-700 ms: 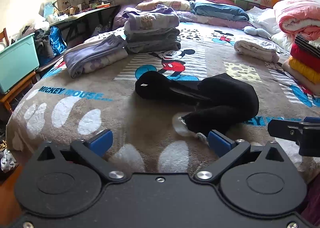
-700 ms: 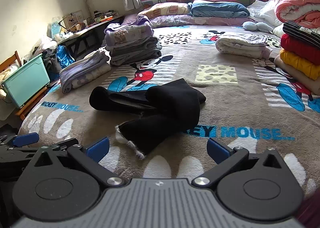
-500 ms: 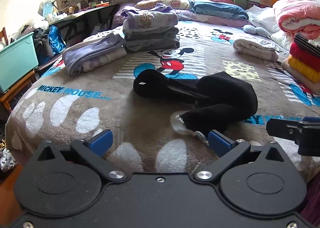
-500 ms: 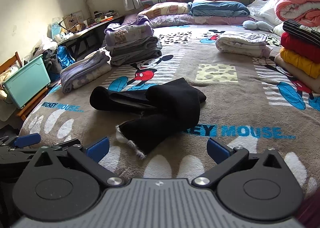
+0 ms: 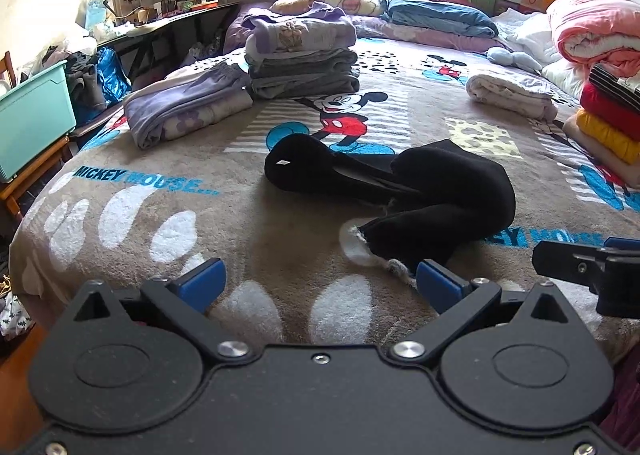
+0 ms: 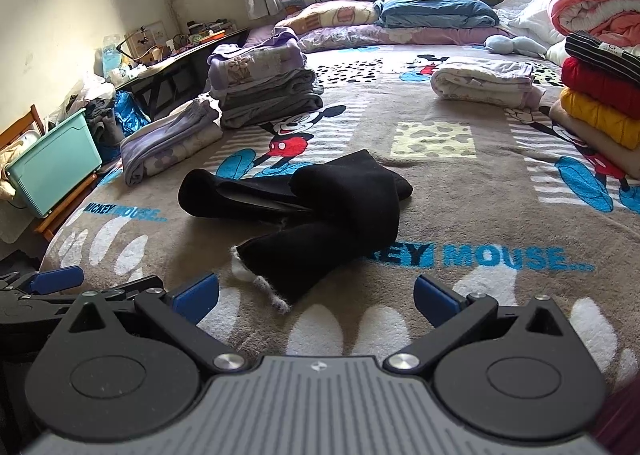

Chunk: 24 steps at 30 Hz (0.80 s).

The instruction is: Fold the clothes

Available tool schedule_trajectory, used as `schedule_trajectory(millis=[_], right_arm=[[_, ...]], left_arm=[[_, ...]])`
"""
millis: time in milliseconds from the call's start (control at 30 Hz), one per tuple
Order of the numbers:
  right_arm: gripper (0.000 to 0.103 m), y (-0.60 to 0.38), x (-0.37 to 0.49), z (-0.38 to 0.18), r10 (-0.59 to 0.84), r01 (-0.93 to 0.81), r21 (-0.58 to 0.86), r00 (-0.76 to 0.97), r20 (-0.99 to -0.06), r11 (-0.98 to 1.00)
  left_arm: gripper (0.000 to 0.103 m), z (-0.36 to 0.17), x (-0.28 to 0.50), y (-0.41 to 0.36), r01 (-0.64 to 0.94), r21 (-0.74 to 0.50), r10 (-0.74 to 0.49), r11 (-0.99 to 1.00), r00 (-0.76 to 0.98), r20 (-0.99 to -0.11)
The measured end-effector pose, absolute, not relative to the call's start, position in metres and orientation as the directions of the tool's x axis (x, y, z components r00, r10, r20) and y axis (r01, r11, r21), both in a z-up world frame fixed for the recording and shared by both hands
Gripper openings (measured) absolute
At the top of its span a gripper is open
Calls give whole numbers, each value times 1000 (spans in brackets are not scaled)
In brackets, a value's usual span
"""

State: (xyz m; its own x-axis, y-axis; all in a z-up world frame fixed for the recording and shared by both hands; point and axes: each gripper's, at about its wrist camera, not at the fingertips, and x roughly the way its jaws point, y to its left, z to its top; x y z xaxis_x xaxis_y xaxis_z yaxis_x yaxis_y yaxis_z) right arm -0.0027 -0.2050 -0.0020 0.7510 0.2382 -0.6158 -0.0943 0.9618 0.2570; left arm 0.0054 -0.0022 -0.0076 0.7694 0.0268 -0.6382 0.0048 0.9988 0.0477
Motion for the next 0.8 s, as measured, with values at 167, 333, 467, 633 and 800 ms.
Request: schedule_trajectory(millis=[167,333,467,633,800], right_arm=[[103,-206,-2,-5,245,-95,265,748,-617,959],[103,-206,-2,-6,247,-95,268,745,-619,959],[103,-207,-1,-7,249,-94,271,742,-623,958],[103,-206,0,-8,250,-94,272,741,-624,958],[103,-206,0,-10,253,-94,277,739,-625,956]], left_arm=[[103,-9,6,-4,10,48,24,999,767,-641],[103,-10,7,-3,9,44,21,999,765,-643],[103,-10,8,-2,9,41,20,999,763,-646],[103,-10,9,-2,8,37,18,999,764,-646],[103,-11,10,-2,8,34,16,999,763,-646]])
